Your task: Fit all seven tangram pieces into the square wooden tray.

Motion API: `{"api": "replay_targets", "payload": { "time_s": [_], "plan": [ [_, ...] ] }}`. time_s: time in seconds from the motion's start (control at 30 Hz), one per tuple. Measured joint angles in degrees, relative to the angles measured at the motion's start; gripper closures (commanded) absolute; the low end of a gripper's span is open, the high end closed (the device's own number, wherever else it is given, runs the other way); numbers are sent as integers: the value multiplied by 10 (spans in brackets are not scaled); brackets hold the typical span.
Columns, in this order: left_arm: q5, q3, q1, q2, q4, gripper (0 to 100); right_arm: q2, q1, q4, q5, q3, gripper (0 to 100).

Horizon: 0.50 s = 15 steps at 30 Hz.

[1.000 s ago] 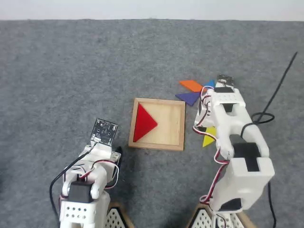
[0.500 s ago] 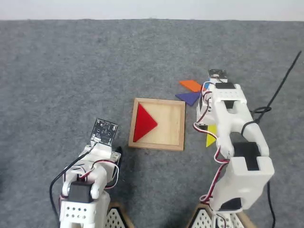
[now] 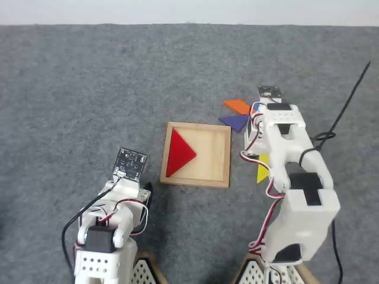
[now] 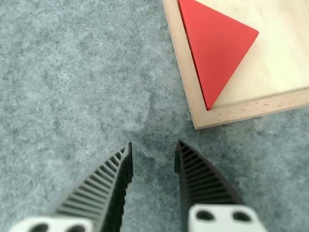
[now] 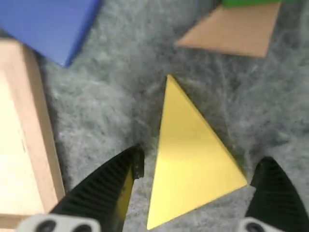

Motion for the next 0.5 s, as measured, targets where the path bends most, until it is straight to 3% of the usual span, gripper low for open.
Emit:
{"api": "replay_targets", "payload": {
  "time_s": [0.27, 0.5],
  "plan": [
    [0, 0, 0, 0, 0, 863, 18, -2, 4, -2, -11, 641],
    [0, 0, 0, 0, 0, 863, 18, -2, 31, -63, -18, 641]
  ]
}}
